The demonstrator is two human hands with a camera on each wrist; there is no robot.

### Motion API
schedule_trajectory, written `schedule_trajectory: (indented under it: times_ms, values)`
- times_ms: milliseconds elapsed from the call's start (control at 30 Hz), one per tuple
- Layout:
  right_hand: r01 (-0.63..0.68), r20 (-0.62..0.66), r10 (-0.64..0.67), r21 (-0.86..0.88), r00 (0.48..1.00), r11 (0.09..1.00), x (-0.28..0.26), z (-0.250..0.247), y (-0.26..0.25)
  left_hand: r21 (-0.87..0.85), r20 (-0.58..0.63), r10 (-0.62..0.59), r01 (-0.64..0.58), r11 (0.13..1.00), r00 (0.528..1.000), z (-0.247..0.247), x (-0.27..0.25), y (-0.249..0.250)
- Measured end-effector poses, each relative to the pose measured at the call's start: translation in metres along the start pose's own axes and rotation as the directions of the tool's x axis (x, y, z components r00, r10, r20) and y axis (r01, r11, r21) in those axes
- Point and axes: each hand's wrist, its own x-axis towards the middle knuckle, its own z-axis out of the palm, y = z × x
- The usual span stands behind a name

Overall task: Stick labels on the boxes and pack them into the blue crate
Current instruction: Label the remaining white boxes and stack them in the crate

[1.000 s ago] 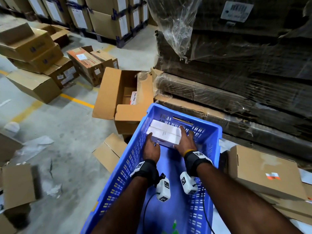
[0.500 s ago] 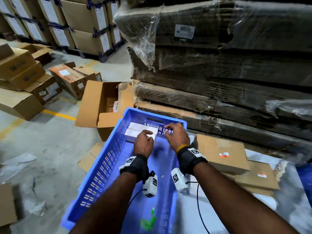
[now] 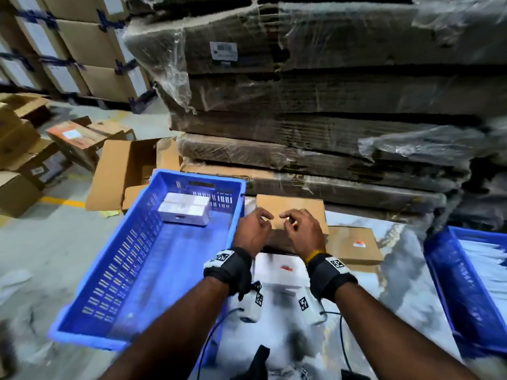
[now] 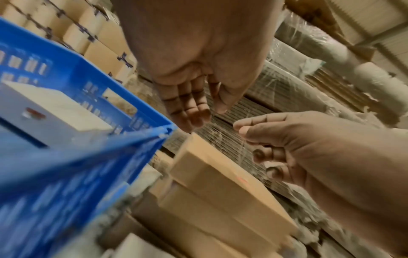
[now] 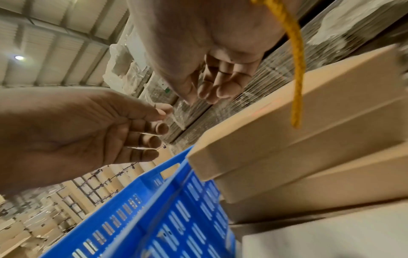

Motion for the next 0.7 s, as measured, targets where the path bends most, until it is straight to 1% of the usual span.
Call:
schedule_trajectory:
  times_ms: [67,100,167,233,300,400,467,500,600,700]
  values:
    - [-0.004,0.034,0.005,-0.022,0.999,1.000,-0.019,-0.008,0.023,0.053,0.047,-0.023,0.020,0.998,0.999,0.027,-0.014,-0.005]
    - [-0.025,0.072,0.028,-0.047,0.997,0.999,-0.027,-0.008,0.035,0.102,0.080,-0.051,0.043,0.994,0.995,0.040,-0.018,-0.012]
    - [-0.101,0.153,0.118,-0.113,0.981,0.988,-0.043,-0.006,0.059,0.198,0.172,-0.160,0.125,0.972,0.972,0.062,-0.027,-0.026]
    - [-0.188,0.228,0.223,-0.165,0.948,0.968,-0.057,0.001,0.081,0.254,0.233,-0.272,0.211,0.944,0.934,0.073,-0.034,-0.041]
    - [-0.263,0.321,0.307,-0.175,0.896,0.949,-0.068,0.008,0.096,0.298,0.256,-0.335,0.256,0.920,0.907,0.079,-0.040,-0.053]
    - [-0.385,0.428,0.428,-0.188,0.796,0.903,-0.078,0.019,0.109,0.362,0.232,-0.390,0.293,0.885,0.891,0.083,-0.044,-0.066]
    - [-0.455,0.459,0.484,-0.181,0.745,0.872,-0.081,0.025,0.113,0.361,0.196,-0.400,0.313,0.878,0.895,0.085,-0.044,-0.069]
    - [-0.475,0.470,0.493,-0.168,0.732,0.864,-0.082,0.028,0.114,0.357,0.175,-0.399,0.320,0.878,0.900,0.087,-0.045,-0.070]
    - [-0.493,0.480,0.494,-0.139,0.725,0.859,-0.082,0.035,0.116,0.355,0.107,-0.410,0.350,0.867,0.906,0.089,-0.045,-0.073]
    - [-0.518,0.467,0.507,-0.116,0.725,0.848,-0.084,0.039,0.116,0.322,0.140,-0.449,0.389,0.863,0.882,0.089,-0.045,-0.077]
